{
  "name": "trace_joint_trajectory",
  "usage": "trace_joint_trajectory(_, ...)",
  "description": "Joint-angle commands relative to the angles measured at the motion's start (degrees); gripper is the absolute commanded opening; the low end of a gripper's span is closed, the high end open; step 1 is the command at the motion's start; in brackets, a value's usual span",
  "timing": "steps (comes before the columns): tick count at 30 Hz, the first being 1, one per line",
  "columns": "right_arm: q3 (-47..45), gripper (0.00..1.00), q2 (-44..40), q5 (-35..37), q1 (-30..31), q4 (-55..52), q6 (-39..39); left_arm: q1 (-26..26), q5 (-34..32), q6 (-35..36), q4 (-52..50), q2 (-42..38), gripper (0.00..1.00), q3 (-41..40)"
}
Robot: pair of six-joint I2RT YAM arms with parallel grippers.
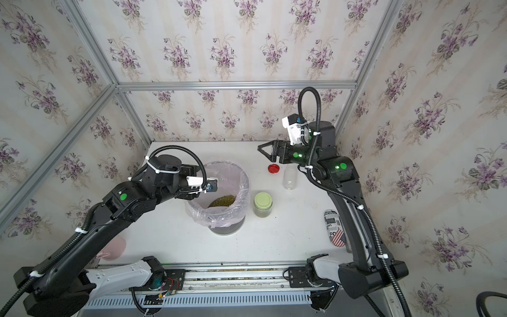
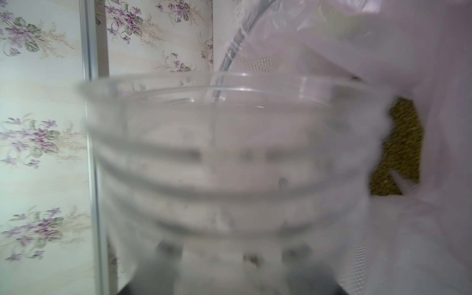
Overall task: Empty moldy mung beans from jars
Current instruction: Pour the moldy mung beans from the jar into the trash bin.
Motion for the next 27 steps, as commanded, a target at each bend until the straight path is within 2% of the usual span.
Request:
trace_joint_trajectory(1,4.81,0.83,3.31,-1.19,2.68,-5.90,-0.90,-0.33,-8.69,15.33,12.77,-0.09,0.38,-2.82)
trace_joint_trajectory(5,10.94,0.83,8.18,-0.44,6.64,-9.37,-0.86,-0.24,-9.96,25.25,24.86,-0.10,0.37,-7.39)
trace_joint_trajectory(9,17.35,0.83,13.00,3.20,13.49,-13.06,-1.47,-0.24,-5.57,30.57,31.90,-1.20,0.38,-11.32)
trace_joint_trajectory(17,22.81,0.81,19.03,9.04,22.64,-15.69,-2.35,-0.38,-0.57,32.15,38.54,-4.00,0.39,-14.55)
trace_joint_trajectory(27,26.79,0.80,23.97,9.79,25.78,-16.74,-3.42,-0.49,2.74,31.41,38.18,-6.78,0.40,-16.93)
